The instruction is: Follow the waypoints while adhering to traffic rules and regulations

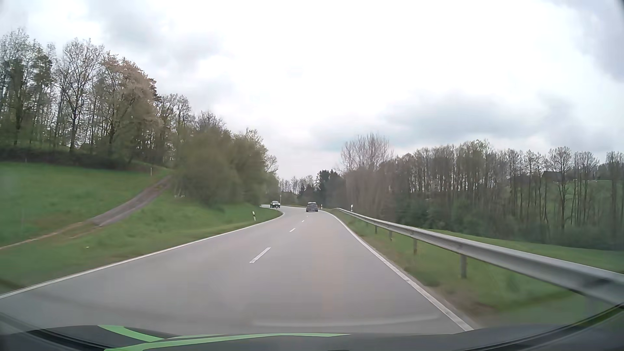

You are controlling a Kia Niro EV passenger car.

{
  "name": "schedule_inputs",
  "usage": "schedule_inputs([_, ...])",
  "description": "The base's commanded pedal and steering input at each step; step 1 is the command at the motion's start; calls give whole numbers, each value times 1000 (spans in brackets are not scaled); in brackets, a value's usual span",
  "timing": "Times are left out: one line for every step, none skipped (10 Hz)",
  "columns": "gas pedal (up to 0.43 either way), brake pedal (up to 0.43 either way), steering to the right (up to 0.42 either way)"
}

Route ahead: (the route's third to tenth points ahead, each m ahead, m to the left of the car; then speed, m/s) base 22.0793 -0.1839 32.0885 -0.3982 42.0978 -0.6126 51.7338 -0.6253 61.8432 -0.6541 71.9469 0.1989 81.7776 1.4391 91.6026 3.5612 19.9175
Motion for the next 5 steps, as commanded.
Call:
schedule_inputs([220,0,21])
schedule_inputs([220,0,18])
schedule_inputs([228,0,15])
schedule_inputs([228,0,10])
schedule_inputs([228,0,4])
